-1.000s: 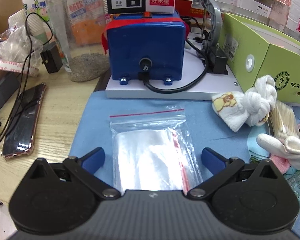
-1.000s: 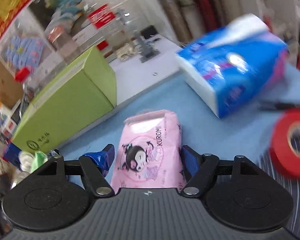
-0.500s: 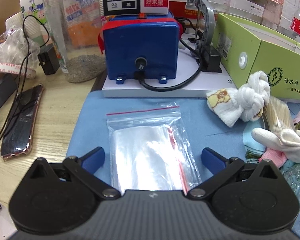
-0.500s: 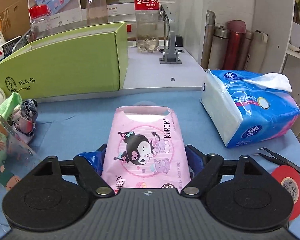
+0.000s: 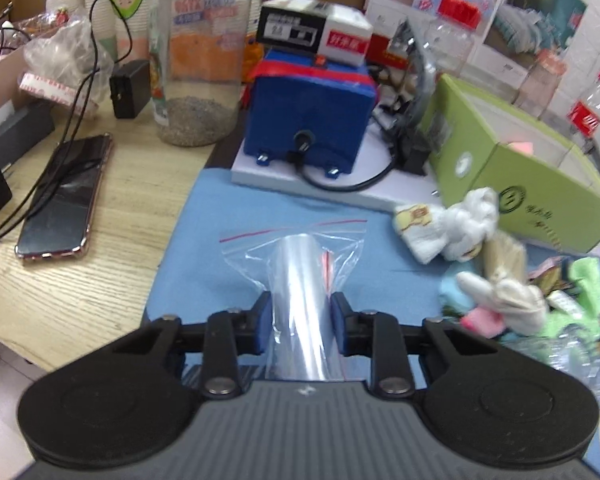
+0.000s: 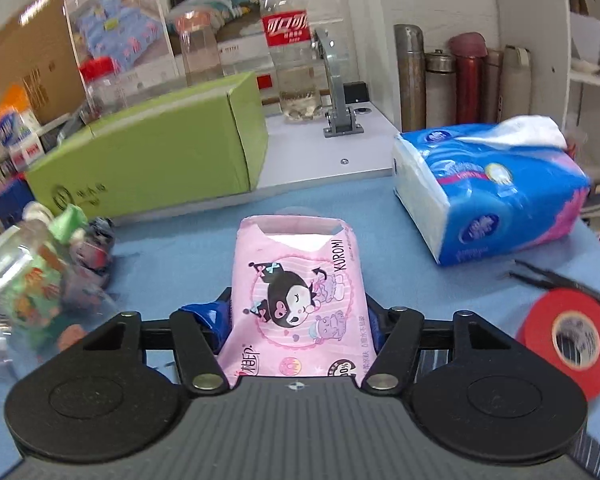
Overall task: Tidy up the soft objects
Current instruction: 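Lower the tissue pack and zip bag into the green box and open both grippers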
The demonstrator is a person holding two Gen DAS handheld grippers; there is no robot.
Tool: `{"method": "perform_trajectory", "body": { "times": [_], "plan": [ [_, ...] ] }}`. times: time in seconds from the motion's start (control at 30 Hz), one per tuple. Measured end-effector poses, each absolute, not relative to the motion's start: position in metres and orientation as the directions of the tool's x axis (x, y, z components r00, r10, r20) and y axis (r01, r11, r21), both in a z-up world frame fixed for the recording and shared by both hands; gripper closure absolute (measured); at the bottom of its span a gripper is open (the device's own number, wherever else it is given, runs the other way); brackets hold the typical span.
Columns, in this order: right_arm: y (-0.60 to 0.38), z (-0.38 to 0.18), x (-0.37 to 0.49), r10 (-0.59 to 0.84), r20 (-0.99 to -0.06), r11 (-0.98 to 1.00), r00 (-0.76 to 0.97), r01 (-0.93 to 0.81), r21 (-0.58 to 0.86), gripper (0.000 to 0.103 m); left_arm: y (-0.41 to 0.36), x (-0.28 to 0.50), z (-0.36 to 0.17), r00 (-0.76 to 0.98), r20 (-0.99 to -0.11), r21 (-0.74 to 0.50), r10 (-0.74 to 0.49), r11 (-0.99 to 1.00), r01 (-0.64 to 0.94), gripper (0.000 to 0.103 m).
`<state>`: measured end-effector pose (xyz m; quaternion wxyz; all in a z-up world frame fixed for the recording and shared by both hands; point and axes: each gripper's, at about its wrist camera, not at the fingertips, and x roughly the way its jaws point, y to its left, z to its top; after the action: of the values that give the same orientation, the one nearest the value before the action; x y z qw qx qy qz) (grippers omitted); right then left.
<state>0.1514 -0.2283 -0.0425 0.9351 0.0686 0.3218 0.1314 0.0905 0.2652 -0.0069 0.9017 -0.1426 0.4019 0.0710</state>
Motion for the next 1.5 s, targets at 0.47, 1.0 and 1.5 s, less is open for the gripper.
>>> {"method": "perform_trajectory", "body": {
  "times": [0.47, 1.0, 1.5],
  "plan": [
    [-0.183, 0.071, 0.224, 0.421, -0.379, 0.907, 0.824, -0.382, 0.177, 0.055, 0.174, 0.215, 0.096, 0.799, -0.594, -0.155, -0.099, 0.988, 0.006, 0.076],
    [-0.064, 0.025, 0.357, 0.464, -0.638, 0.847, 0.615, -0.518, 0.116, 0.049, 0.140, 0.315, 0.047, 0.740, -0.665, -0.123, -0.105, 0.992, 0.030, 0.043],
    [-0.115, 0.078, 0.268, 0.501, -0.456, 0.861, 0.735, -0.477, 0.178, 0.043, 0.171, 0.196, 0.074, 0.793, -0.608, -0.099, -0.034, 0.995, -0.033, 0.038]
  ]
}}
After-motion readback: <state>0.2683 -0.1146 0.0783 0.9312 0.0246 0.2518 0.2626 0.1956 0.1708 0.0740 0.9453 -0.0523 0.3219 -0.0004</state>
